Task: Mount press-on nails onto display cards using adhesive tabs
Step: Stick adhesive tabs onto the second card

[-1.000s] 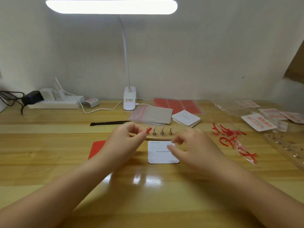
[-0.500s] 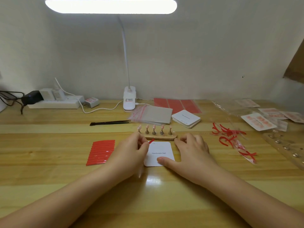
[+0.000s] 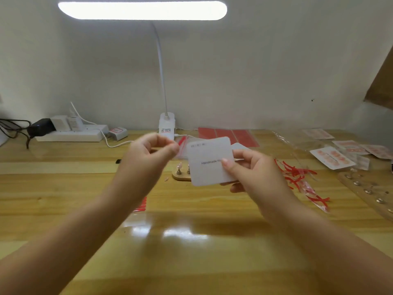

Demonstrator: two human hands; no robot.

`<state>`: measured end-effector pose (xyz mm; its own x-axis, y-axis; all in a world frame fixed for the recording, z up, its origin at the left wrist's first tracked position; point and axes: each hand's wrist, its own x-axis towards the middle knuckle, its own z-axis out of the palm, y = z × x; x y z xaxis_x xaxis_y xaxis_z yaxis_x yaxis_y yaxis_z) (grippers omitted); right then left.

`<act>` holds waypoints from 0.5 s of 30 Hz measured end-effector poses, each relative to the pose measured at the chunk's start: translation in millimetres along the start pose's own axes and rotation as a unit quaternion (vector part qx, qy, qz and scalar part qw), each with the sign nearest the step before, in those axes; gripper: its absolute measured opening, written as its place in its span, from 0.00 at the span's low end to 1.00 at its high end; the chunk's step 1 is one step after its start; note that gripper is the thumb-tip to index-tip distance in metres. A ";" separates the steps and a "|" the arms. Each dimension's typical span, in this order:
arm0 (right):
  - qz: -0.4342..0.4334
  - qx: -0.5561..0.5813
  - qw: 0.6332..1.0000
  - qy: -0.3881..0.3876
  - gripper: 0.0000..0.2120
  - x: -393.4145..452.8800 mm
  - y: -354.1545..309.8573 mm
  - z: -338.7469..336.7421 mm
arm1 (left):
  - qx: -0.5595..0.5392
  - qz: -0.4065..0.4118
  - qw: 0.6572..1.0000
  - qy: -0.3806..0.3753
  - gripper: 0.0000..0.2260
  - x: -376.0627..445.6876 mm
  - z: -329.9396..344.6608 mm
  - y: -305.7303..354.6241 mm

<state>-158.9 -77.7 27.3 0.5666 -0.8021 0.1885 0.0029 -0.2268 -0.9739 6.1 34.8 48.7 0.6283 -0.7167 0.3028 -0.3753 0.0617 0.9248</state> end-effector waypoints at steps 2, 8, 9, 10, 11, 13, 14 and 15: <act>0.000 0.034 0.999 -0.002 0.05 -0.4 -15.2 -2.3 | -0.015 0.019 1.000 0.002 0.04 2.3 -10.6 19.0; -0.051 0.022 0.998 -0.017 0.06 -0.4 -44.6 10.8 | -0.019 -0.004 0.997 -0.080 0.06 0.6 -4.4 64.3; -0.060 0.022 0.998 -0.017 0.07 -0.4 -47.4 13.0 | -0.016 -0.014 0.996 -0.088 0.06 1.7 -2.4 68.3; -0.067 0.026 0.997 -0.017 0.08 -1.1 -49.3 14.6 | -0.015 -0.020 0.995 -0.091 0.06 2.4 -1.1 71.4; -0.073 0.032 0.997 -0.017 0.08 -2.4 -49.9 15.5 | -0.019 -0.024 0.995 -0.092 0.07 2.8 -0.3 73.3; -0.082 0.043 0.995 -0.019 0.05 -6.1 -48.0 15.7 | -0.033 -0.021 0.995 -0.088 0.08 2.8 0.5 74.1; -0.082 0.047 0.995 -0.025 0.03 -7.9 -47.0 15.6 | -0.040 -0.017 0.995 -0.088 0.08 2.7 1.2 73.1; -0.076 0.056 0.995 -0.034 0.02 -9.4 -46.4 15.7 | -0.048 -0.014 0.995 -0.088 0.09 1.8 1.6 71.4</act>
<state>-151.4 -50.9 68.8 0.6066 -0.7234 0.3298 0.1828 -0.2768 -0.9434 -20.7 36.7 114.9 0.5059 -0.8289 0.2387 -0.2868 0.0994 0.9528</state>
